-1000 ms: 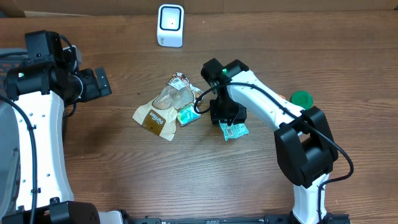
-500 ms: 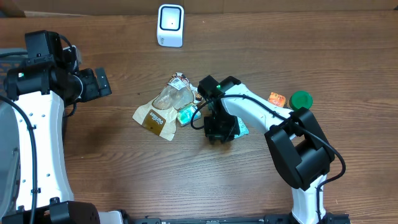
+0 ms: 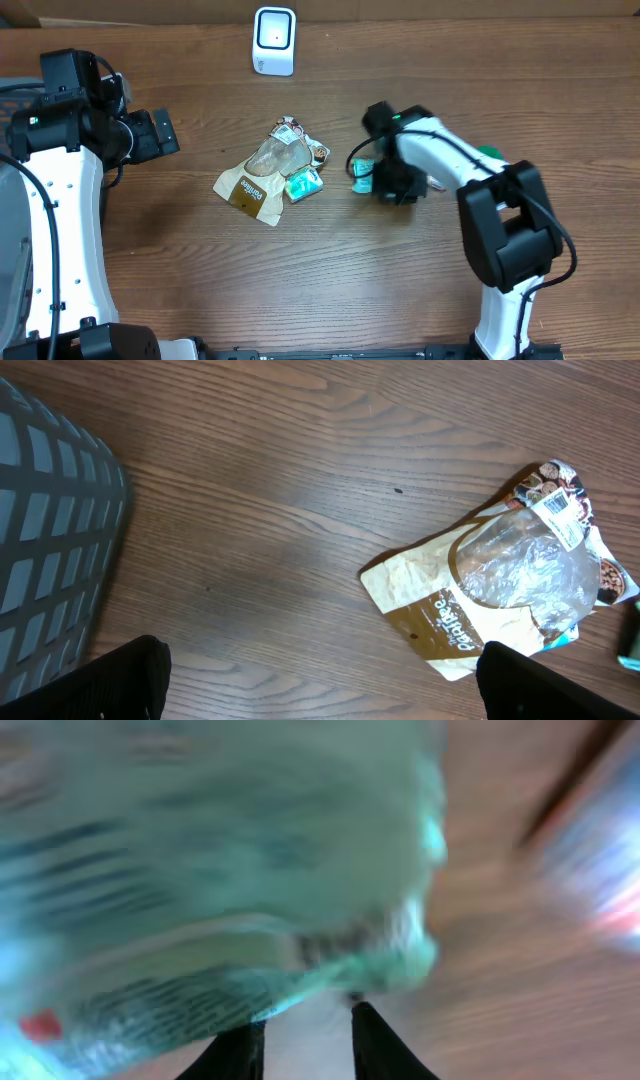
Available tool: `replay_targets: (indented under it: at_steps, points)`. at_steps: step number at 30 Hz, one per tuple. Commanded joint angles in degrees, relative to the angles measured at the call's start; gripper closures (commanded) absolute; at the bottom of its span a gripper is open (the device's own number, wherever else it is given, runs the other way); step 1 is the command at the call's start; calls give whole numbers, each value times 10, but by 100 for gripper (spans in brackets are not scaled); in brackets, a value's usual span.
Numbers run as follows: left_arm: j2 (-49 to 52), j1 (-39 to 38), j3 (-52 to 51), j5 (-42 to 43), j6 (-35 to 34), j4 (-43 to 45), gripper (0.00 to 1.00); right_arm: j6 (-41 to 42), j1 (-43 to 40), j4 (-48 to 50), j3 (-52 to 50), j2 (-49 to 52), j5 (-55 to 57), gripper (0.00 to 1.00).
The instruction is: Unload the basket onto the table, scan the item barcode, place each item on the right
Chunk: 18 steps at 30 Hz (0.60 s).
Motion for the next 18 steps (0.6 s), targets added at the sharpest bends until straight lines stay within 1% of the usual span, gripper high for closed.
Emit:
replay_targets:
  at_steps: [1,4,8,10,12,15,18]
  points:
    - [-3,-4,3,2,7,0,0,-20,-29,36,-3,-10,36,75]
    - [-3,-4,3,2,7,0,0,-40,-48,75,-3,-10,34,74]
    - [-3,-4,3,2,7,0,1,-43,-68,145,-3,-10,34,72]
    - [-3,-4,3,2,7,0,0,-43,-72,177,-3,-10,28,69]
    - [-3,-4,3,2,7,0,0,-49,-73,216,-3,-10,1,65]
    - [-3,-4,3,2,7,0,0,-99,-72,274,-3,-10,-92,58]
    - [-3,-4,3,2,7,0,0,-107,-67,298,-3,-10,-125,56]
